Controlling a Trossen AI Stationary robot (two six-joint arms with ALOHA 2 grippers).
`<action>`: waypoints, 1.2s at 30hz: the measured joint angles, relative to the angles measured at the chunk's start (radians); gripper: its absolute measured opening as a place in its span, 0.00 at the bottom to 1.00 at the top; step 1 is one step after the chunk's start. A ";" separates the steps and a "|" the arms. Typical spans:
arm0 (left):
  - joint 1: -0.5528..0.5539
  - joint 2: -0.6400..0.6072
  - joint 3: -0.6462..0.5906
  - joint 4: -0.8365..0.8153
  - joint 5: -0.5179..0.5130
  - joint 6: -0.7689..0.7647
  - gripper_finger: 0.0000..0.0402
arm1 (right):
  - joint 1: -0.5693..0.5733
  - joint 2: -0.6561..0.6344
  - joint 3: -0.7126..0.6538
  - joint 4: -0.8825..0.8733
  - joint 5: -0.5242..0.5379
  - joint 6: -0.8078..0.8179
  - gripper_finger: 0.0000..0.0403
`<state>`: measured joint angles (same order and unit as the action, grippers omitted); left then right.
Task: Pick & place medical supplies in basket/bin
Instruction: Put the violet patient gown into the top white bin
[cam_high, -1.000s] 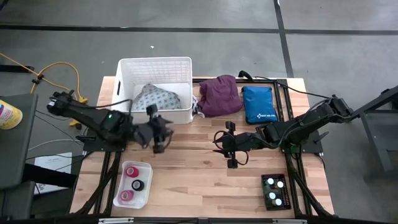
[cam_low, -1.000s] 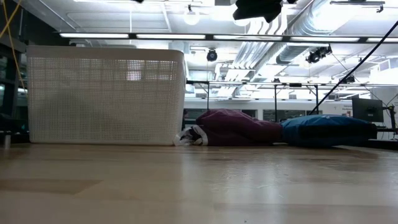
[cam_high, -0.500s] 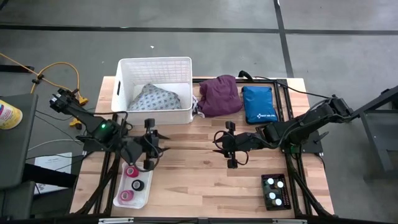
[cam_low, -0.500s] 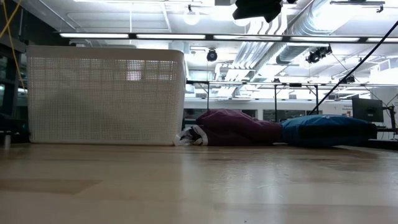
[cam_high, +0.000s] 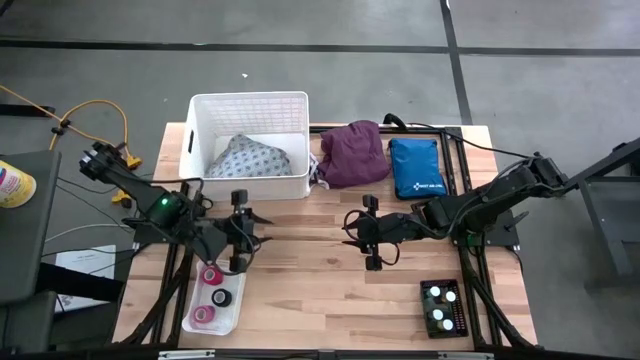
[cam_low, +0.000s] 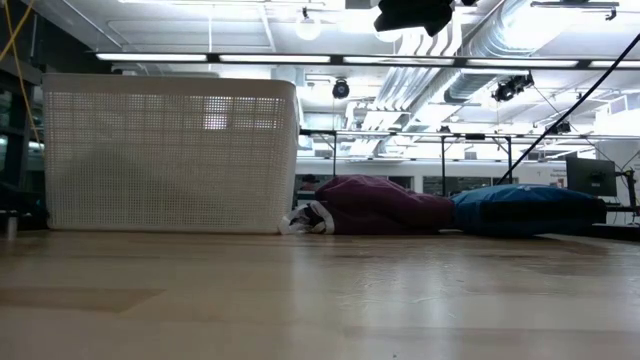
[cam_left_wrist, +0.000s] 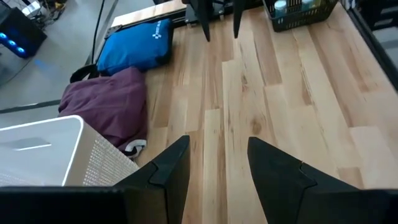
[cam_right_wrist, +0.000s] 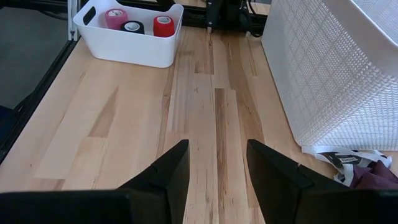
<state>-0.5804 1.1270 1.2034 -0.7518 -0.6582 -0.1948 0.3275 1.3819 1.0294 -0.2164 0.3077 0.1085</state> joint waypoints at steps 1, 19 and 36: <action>0.000 -0.008 0.000 -0.002 0.000 -0.006 0.38 | 0.000 0.000 0.000 0.000 0.000 0.000 0.37; -0.075 -0.390 -0.386 0.259 0.007 0.005 0.38 | 0.000 0.000 0.000 0.006 0.000 0.000 0.37; -0.180 -0.788 -0.749 0.526 0.008 0.049 0.38 | 0.000 0.000 0.000 0.011 0.000 0.000 0.37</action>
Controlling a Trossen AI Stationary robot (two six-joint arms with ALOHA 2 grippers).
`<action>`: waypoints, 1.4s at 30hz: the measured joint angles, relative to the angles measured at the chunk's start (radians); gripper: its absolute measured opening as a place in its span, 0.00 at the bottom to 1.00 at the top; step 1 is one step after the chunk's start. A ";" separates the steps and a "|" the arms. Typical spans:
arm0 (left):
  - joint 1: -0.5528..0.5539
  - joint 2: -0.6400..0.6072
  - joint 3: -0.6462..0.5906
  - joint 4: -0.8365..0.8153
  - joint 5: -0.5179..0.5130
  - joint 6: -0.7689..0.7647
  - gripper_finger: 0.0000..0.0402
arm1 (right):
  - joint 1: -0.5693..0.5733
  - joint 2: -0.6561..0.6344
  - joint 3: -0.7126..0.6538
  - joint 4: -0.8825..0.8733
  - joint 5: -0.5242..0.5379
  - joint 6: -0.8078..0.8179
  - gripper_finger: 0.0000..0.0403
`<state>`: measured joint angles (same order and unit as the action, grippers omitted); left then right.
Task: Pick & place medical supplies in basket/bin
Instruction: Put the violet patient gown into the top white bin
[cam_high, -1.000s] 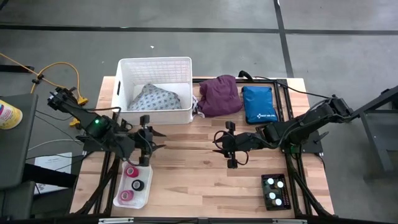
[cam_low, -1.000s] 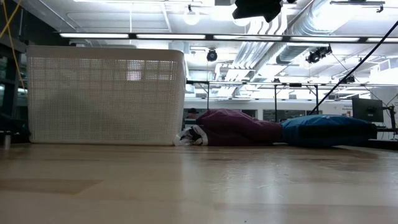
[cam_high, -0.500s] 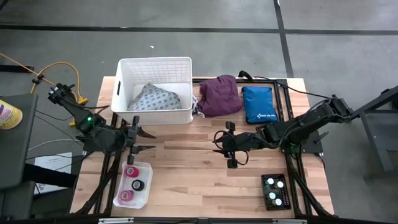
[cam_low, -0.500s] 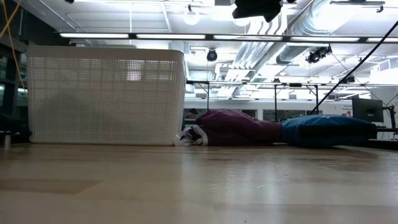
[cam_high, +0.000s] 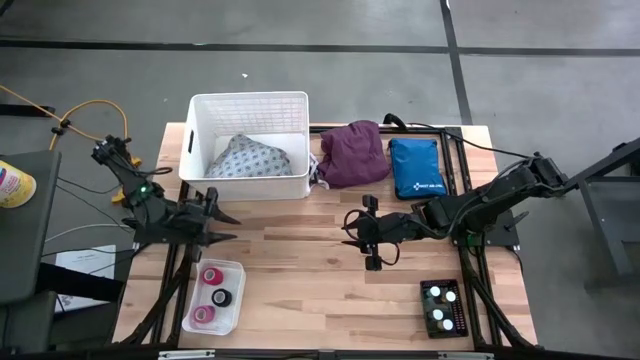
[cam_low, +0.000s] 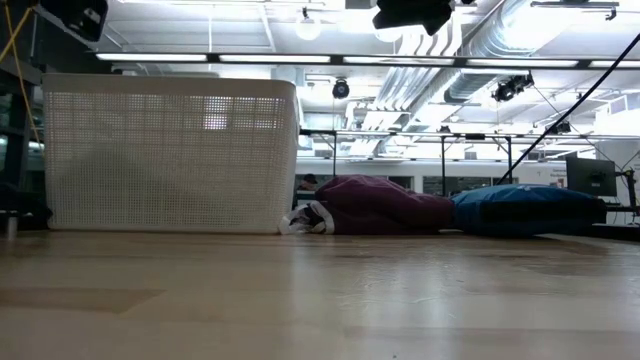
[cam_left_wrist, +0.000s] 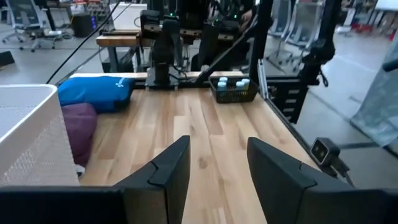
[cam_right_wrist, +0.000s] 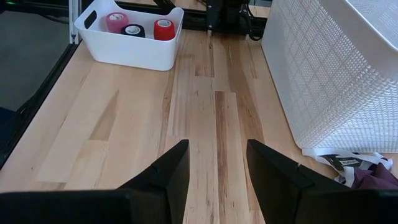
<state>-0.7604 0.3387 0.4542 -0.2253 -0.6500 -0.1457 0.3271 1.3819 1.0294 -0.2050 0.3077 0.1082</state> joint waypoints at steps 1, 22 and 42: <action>-0.002 -0.022 -0.015 0.002 0.000 0.000 0.38 | 0.000 0.000 0.000 0.000 0.000 0.000 0.37; -0.002 -0.186 -0.222 0.109 0.016 -0.004 0.38 | 0.000 0.000 0.000 0.000 0.000 0.000 0.37; -0.002 -0.186 -0.369 0.301 0.096 0.057 0.38 | 0.000 0.000 0.000 0.000 0.000 0.000 0.37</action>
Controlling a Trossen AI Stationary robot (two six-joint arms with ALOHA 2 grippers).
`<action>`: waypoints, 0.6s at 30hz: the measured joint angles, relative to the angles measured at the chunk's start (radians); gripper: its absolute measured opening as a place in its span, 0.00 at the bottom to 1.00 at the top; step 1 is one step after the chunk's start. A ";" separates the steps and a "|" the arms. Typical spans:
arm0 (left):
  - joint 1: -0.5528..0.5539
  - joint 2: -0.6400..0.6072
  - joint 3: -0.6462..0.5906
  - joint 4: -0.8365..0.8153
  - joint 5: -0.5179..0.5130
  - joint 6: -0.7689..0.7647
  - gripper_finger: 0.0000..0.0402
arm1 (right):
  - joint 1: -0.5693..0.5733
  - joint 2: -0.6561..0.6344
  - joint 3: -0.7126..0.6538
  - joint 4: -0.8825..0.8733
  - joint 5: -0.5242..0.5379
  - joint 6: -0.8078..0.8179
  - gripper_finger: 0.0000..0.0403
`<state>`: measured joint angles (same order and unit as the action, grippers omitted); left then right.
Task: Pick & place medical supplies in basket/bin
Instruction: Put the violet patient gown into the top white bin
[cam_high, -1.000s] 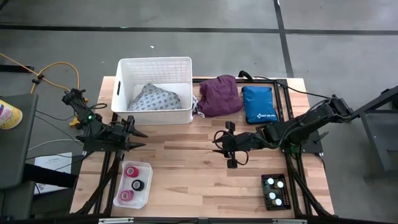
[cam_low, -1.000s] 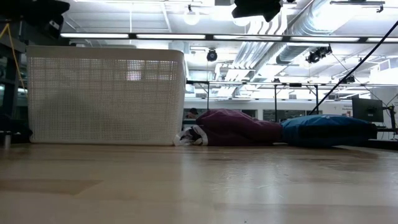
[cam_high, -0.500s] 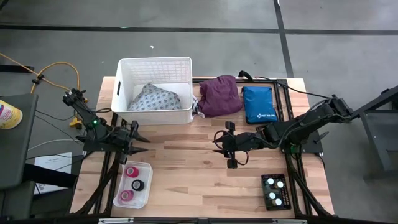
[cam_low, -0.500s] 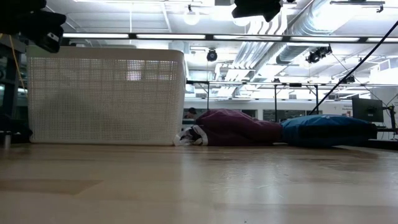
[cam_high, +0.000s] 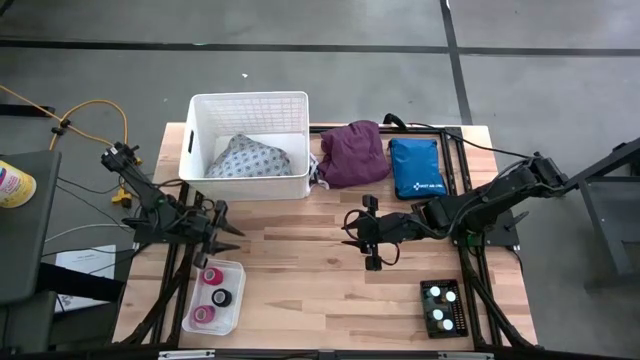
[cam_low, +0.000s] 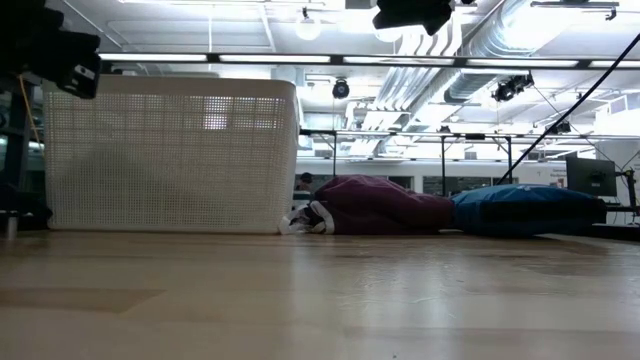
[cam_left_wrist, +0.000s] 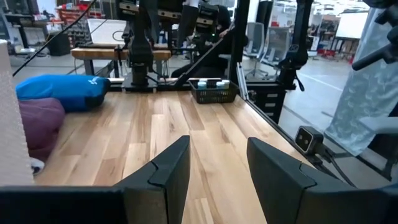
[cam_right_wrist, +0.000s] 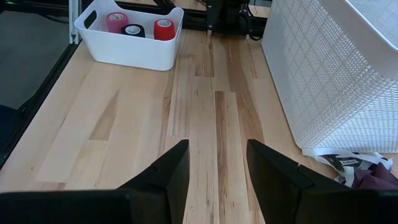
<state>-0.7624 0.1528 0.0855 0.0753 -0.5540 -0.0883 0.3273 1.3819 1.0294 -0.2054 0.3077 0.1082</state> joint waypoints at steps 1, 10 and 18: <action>0.000 0.000 -0.014 0.021 0.002 0.007 0.38 | 0.000 0.000 0.000 0.000 0.000 0.000 0.37; 0.000 0.000 -0.051 0.064 0.060 0.010 0.38 | 0.000 0.000 0.000 0.000 0.000 0.000 0.37; 0.000 0.000 -0.060 0.050 0.129 -0.007 0.38 | 0.000 0.000 0.000 0.000 0.000 0.000 0.37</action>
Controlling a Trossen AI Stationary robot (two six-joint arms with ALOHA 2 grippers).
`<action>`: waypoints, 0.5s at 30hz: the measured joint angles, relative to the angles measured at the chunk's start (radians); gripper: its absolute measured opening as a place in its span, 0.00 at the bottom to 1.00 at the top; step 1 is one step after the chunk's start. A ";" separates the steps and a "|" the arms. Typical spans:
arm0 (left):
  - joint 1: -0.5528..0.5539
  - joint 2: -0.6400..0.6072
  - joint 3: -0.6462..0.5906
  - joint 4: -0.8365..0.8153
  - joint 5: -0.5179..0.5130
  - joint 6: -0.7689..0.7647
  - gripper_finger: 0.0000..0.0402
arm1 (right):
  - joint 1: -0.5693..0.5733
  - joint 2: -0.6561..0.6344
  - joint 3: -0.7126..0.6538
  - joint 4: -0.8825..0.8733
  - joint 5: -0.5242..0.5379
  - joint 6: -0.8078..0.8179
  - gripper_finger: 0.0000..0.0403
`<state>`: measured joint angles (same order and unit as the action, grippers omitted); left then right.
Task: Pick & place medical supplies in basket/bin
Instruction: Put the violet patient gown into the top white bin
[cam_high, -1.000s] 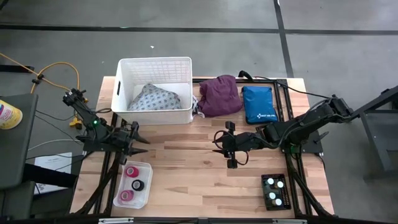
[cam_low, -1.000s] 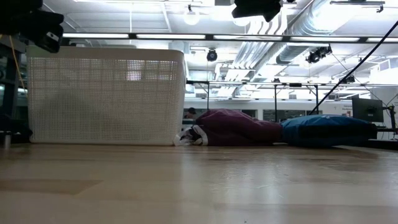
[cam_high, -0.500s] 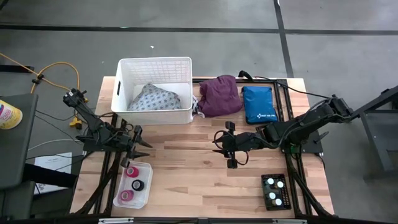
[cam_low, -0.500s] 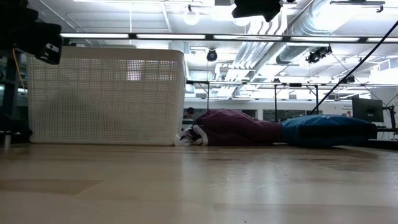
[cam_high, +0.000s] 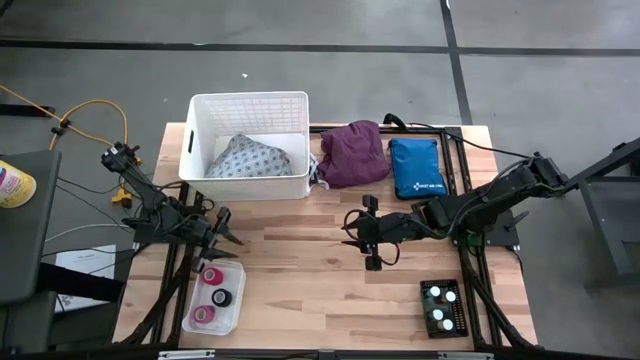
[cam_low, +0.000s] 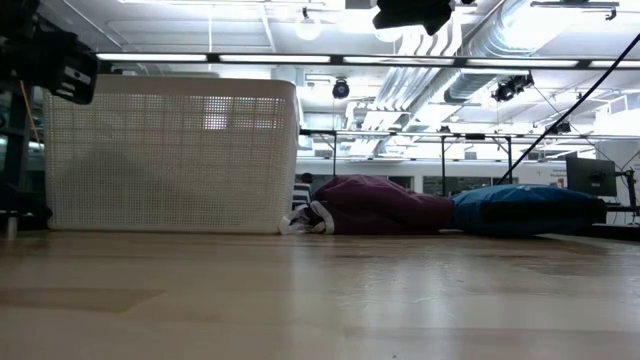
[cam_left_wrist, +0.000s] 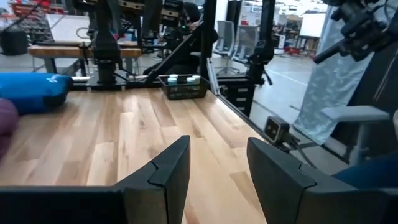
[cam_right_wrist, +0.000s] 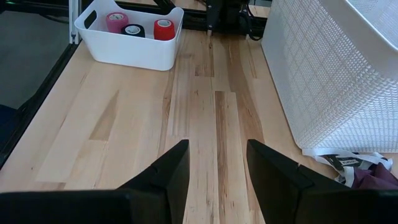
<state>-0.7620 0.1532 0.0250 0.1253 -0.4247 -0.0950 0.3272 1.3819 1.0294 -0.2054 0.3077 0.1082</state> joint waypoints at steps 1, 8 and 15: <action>0.000 0.000 -0.006 0.000 0.003 -0.012 0.38 | 0.000 0.000 0.000 0.000 0.000 0.000 0.37; 0.000 0.000 -0.015 -0.041 0.011 -0.063 0.38 | 0.000 0.000 0.000 0.000 0.000 0.000 0.37; 0.000 0.007 -0.016 -0.071 0.053 -0.051 0.38 | 0.000 0.000 0.000 0.000 0.000 0.000 0.37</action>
<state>-0.7624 0.1606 0.0090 0.0548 -0.3720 -0.1465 0.3274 1.3819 1.0293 -0.2055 0.3077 0.1083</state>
